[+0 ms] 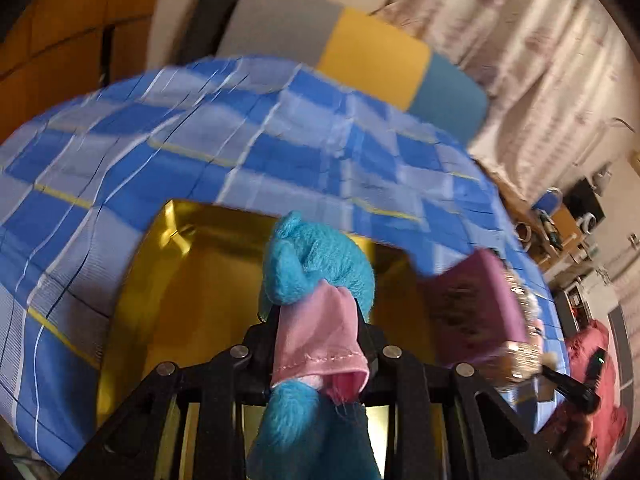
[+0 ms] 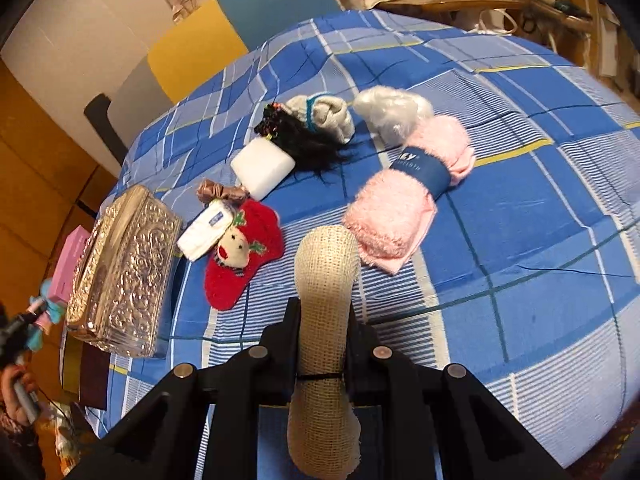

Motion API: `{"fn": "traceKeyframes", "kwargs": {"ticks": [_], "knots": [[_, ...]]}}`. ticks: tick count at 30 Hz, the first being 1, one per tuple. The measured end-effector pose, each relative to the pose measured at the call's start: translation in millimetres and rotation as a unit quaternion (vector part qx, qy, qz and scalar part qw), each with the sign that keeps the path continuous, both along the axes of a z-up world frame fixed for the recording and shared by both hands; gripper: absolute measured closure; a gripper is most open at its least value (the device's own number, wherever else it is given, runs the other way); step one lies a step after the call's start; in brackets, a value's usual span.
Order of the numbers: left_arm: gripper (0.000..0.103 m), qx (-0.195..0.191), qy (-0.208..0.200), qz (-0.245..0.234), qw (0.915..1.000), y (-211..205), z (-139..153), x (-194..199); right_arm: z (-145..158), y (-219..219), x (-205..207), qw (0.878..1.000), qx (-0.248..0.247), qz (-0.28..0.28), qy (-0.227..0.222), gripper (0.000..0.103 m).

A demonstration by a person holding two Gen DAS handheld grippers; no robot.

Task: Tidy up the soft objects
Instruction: 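Carry the doll into the gold tray with the left tool while the right tool carries the beige cloth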

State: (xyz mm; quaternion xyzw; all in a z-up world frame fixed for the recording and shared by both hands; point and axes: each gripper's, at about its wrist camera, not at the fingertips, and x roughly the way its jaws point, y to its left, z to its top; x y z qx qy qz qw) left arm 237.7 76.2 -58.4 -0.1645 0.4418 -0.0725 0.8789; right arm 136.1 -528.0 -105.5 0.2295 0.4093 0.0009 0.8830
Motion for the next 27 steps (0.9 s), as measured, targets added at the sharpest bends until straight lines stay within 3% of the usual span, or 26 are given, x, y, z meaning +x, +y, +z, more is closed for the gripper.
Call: {"fn": "traceKeyframes", "kwargs": {"ticks": [3, 9, 14, 19, 27], "knots": [[0.075, 0.002, 0.026, 0.023, 0.9994, 19, -22, 14, 15, 6, -12, 1.000, 0.003, -0.006, -0.020, 0.085], [0.075, 0.030, 0.033, 0.037, 0.9983, 34, -42, 35, 44, 39, -33, 0.998, -0.009, 0.008, -0.054, 0.085], [0.064, 0.064, 0.053, 0.057, 0.9949, 42, -53, 44, 61, 73, -47, 0.996, -0.002, 0.025, -0.083, 0.085], [0.045, 0.057, 0.047, 0.060, 0.9955, 50, -44, 35, 80, 114, -54, 0.992, 0.014, 0.060, -0.107, 0.085], [0.043, 0.070, -0.010, 0.095, 0.9930, 69, -8, -2, 116, 209, -52, 0.975, 0.014, 0.171, -0.138, 0.085]]}}
